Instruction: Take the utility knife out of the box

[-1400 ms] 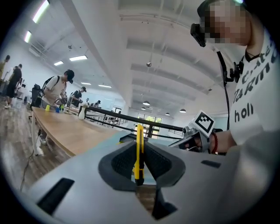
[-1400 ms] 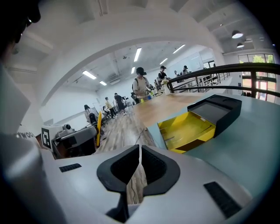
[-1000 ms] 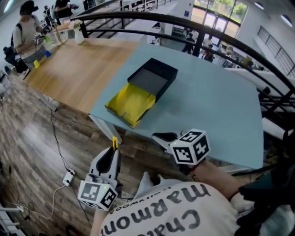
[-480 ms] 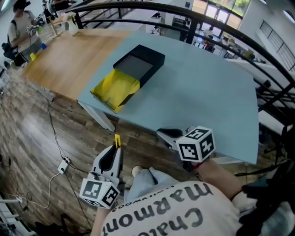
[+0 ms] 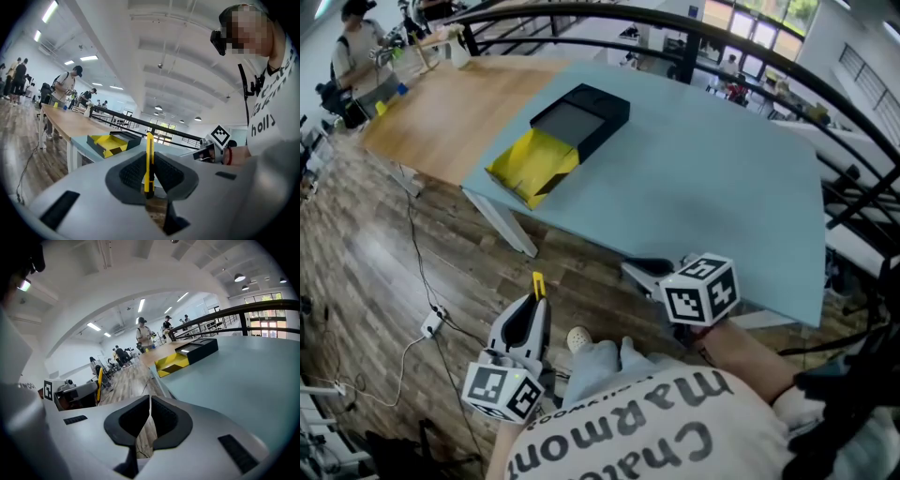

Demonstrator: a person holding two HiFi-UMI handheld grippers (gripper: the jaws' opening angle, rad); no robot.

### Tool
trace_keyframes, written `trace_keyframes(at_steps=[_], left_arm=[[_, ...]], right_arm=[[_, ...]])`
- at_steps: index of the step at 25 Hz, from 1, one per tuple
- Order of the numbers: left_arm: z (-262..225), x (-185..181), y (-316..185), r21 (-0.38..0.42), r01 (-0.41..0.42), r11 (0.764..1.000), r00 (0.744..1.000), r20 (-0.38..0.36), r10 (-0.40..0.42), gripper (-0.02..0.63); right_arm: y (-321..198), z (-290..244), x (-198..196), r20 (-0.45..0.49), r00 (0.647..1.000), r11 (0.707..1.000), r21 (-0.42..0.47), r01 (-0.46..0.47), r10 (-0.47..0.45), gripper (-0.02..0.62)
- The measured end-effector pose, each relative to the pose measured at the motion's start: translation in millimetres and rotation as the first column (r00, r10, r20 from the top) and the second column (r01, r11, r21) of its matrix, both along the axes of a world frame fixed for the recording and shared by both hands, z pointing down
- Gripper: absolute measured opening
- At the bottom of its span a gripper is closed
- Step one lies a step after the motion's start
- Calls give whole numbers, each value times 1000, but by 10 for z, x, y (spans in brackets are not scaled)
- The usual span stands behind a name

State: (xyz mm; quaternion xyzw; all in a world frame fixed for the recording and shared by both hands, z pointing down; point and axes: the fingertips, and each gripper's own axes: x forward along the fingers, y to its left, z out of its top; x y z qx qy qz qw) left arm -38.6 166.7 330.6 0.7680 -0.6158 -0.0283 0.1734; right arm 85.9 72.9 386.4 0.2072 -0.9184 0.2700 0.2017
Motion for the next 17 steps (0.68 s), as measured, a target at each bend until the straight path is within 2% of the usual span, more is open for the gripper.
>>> trace_keyframes(at_steps=[8, 17], left_arm=[[-6, 106, 275, 7, 26, 1000, 999, 20, -27, 52], [-73, 199, 269, 26, 19, 999, 1000, 19, -20, 51]], right_arm=[[219, 36, 93, 8, 1000, 1000, 7, 24, -24, 41], [241, -3, 243, 4, 1000, 1000, 15, 13, -13, 41]])
